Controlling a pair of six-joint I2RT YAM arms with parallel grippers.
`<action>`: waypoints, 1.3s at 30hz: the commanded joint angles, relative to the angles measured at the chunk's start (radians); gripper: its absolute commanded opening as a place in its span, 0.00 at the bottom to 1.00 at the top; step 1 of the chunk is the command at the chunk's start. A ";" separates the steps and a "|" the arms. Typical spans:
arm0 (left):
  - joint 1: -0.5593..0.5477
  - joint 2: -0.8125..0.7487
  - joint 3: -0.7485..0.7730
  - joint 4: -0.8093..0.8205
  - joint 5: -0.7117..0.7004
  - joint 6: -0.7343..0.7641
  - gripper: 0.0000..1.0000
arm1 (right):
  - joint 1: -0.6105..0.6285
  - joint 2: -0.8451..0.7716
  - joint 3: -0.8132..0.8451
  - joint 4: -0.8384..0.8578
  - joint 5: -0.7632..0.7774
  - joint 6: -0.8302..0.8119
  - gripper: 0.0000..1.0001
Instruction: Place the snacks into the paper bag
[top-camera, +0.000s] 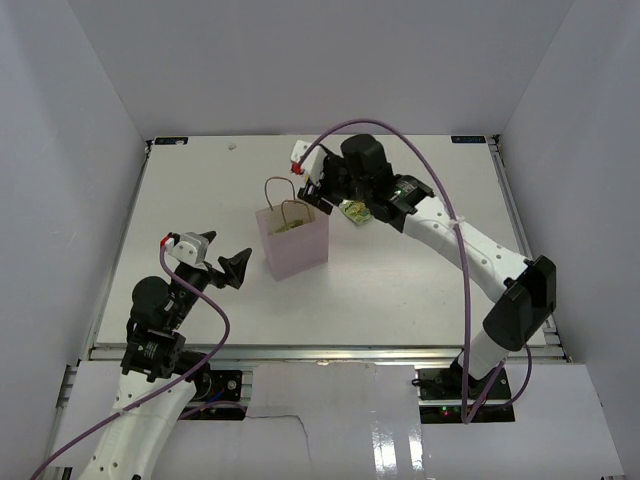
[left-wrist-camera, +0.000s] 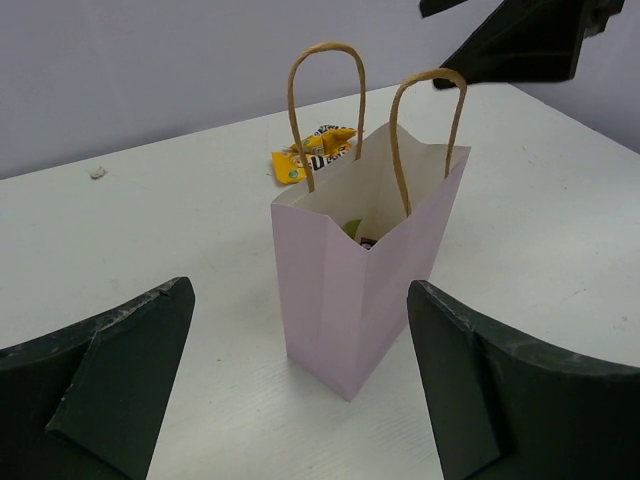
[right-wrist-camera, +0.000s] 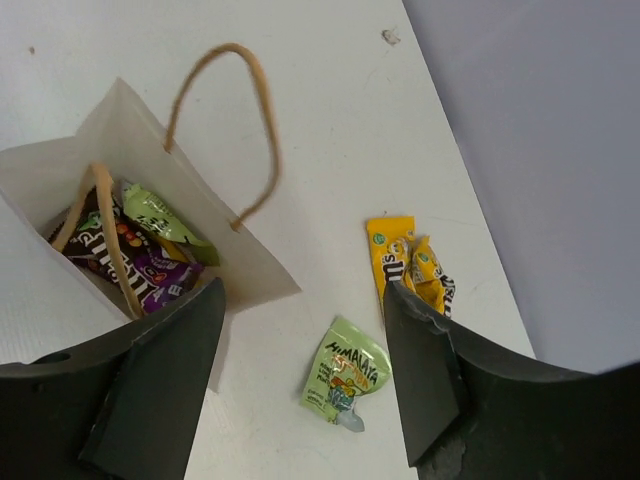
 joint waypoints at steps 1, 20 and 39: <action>-0.002 -0.002 -0.003 0.009 0.004 0.003 0.98 | -0.146 -0.073 -0.026 0.026 -0.109 0.124 0.71; 0.000 0.027 -0.004 0.020 0.015 0.011 0.98 | -0.436 0.470 0.083 0.023 -0.138 0.380 0.82; 0.001 0.034 -0.007 0.024 0.023 0.012 0.98 | -0.432 0.587 0.143 -0.039 -0.173 0.156 0.78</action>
